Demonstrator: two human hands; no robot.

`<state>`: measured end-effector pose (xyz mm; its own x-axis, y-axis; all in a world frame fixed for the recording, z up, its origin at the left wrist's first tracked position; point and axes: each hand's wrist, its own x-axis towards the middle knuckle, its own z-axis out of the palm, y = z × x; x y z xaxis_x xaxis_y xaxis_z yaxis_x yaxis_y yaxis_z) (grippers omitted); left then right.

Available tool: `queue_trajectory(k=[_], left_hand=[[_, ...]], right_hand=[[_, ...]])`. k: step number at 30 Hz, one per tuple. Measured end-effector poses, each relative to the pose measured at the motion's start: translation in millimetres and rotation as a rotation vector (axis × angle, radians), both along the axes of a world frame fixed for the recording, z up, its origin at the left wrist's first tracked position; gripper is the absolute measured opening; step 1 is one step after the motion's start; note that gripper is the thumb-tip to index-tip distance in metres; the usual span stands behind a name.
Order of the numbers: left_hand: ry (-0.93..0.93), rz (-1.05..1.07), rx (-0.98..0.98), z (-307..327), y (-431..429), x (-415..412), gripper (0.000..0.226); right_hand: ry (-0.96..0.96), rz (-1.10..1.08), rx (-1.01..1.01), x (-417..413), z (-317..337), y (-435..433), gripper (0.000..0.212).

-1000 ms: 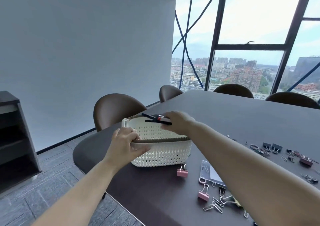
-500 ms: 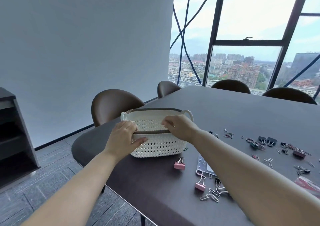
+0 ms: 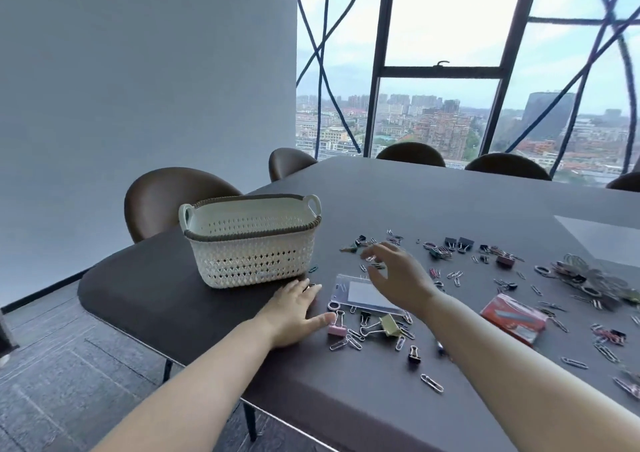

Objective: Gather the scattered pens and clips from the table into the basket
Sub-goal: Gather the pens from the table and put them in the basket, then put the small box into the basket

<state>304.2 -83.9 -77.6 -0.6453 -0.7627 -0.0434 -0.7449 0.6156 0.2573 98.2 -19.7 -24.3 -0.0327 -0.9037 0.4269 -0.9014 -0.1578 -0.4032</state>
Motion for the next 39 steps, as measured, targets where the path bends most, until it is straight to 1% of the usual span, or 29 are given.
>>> queue_trajectory(k=[6, 9, 10, 13, 15, 18, 20, 21, 22, 25, 27, 30, 31, 33, 35, 39], left_hand=[[0.021, -0.114, 0.083, 6.9, 34.5, -56.8, 0.086], [0.008, -0.109, 0.110, 7.4, 48.3, -79.0, 0.095], [-0.006, -0.101, 0.089, 8.6, 51.9, -84.2, 0.095], [-0.081, -0.118, -0.082, 17.7, 55.8, -97.8, 0.084], [-0.066, -0.148, -0.088, 25.1, 52.1, -107.7, 0.078], [-0.020, -0.190, 0.038, 32.1, 45.7, -127.0, 0.068], [-0.071, -0.192, 0.051, 31.9, 42.6, -139.0, 0.061], [-0.101, -0.185, 0.045, 31.5, 41.8, -143.6, 0.057], [-0.117, -0.177, 0.034, 31.3, 41.5, -147.1, 0.052], [-0.133, -0.153, -0.026, 34.4, 42.3, -152.7, 0.043], [-0.166, -0.133, -0.030, 39.0, 43.4, -153.3, 0.044], [-0.197, -0.115, -0.013, 43.8, 41.4, -153.3, 0.048], [-0.169, -0.115, 0.004, 44.6, 40.2, -152.7, 0.051], [-0.057, -0.101, 0.061, 43.5, 38.4, -150.2, 0.058], [0.060, -0.080, 0.067, 40.4, 37.8, -147.2, 0.062], [0.137, -0.064, -0.137, 36.5, 41.2, -143.4, 0.064]], right_hand=[[-0.004, -0.135, 0.077, -49.0, -11.3, 53.7, 0.020], [0.022, -0.180, 0.150, -65.8, -17.7, 74.6, 0.017], [0.033, -0.195, 0.167, -70.8, -18.8, 80.2, 0.016], [0.058, -0.268, 0.207, -86.9, -15.9, 93.3, 0.019], [0.085, -0.357, 0.290, -98.8, -13.3, 101.3, 0.026], [0.120, -0.492, 0.462, -121.1, -18.0, 112.1, 0.052], [0.108, -0.504, 0.527, -132.8, -23.3, 118.0, 0.071], [0.100, -0.503, 0.542, -136.8, -25.7, 119.7, 0.076], [0.095, -0.505, 0.542, -140.2, -28.0, 120.2, 0.076], [0.097, -0.545, 0.536, -148.7, -32.7, 118.3, 0.068], [0.078, -0.573, 0.562, -151.9, -34.0, 116.8, 0.068], [0.001, -0.581, 0.523, -154.2, -32.2, 115.2, 0.069], [-0.012, -0.583, 0.504, -154.6, -30.7, 115.2, 0.070], [-0.023, -0.590, 0.474, -156.2, -29.4, 115.4, 0.075], [-0.049, -0.597, 0.453, -157.3, -28.3, 116.8, 0.077], [-0.076, -0.607, 0.394, -157.5, -30.0, 116.4, 0.071]])
